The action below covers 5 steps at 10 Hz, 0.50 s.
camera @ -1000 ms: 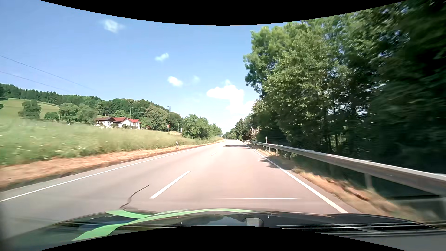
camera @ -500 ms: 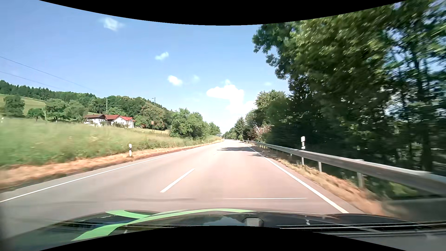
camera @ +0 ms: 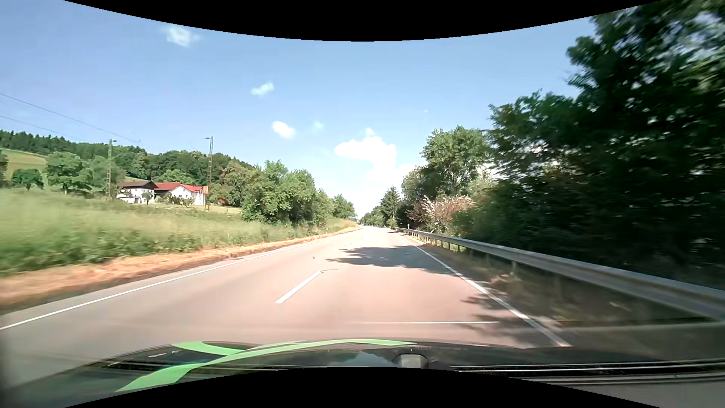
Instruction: Follow the waypoints while adhering to traffic rules and regulations
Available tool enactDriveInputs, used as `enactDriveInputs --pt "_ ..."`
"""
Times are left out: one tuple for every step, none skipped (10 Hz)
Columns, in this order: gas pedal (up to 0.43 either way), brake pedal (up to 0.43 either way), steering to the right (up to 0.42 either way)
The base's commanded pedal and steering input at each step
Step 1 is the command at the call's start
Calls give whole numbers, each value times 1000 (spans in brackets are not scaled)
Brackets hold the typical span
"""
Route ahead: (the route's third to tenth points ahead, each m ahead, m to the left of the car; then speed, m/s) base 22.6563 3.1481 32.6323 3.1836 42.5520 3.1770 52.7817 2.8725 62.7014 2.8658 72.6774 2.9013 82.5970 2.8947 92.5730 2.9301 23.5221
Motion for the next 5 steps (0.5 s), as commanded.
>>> enactDriveInputs --pt "287 0 0" --pt "287 0 0" --pt "280 0 0" --pt "280 0 1" --pt "280 0 0"
